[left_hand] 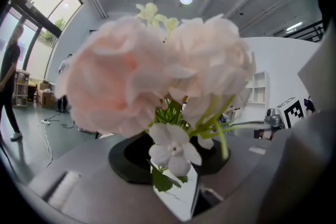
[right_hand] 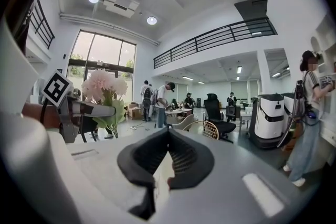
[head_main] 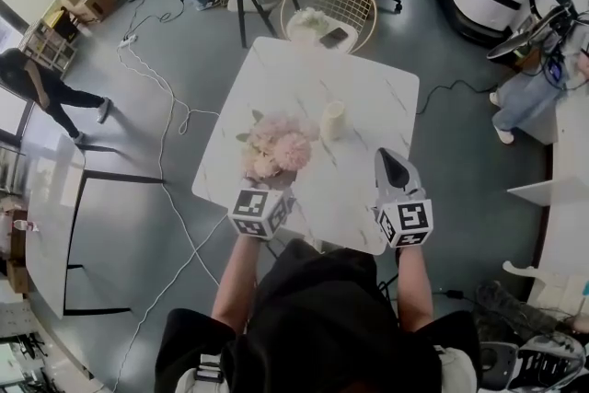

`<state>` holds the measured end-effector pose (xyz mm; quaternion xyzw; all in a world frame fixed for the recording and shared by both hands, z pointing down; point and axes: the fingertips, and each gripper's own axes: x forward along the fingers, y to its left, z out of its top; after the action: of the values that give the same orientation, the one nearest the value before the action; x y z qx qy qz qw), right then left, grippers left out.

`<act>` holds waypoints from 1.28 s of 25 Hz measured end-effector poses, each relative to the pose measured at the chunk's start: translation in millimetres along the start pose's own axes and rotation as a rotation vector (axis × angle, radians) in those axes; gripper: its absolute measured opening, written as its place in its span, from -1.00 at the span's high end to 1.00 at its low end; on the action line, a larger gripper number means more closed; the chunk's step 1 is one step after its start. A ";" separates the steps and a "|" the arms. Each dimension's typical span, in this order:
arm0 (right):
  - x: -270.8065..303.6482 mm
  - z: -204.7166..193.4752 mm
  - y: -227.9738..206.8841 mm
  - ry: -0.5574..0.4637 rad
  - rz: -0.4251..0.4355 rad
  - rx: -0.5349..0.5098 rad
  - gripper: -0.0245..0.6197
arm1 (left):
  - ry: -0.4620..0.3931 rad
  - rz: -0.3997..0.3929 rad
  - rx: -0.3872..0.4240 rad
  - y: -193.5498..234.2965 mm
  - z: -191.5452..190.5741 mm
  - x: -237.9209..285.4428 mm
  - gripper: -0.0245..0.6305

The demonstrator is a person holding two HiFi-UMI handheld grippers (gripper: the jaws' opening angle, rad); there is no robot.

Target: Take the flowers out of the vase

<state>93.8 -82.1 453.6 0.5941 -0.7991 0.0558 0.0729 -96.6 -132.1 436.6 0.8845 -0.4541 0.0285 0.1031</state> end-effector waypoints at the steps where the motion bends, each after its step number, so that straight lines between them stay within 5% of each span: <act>1: -1.5 -1.2 3.7 0.002 0.000 -0.001 0.92 | 0.005 -0.005 -0.001 -0.2 -2.6 -2.7 0.40; 12: -26.4 -17.6 15.8 0.008 -0.039 0.013 0.92 | 0.060 -0.037 -0.010 -8.7 -37.6 -21.3 0.40; 32: -38.3 -17.8 30.6 0.017 -0.049 0.016 0.92 | 0.070 -0.062 -0.009 -10.6 -41.6 -32.6 0.41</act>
<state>76.2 -34.1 464.1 0.6137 -0.7831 0.0653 0.0762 -105.4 -91.4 470.9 0.8961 -0.4228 0.0544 0.1237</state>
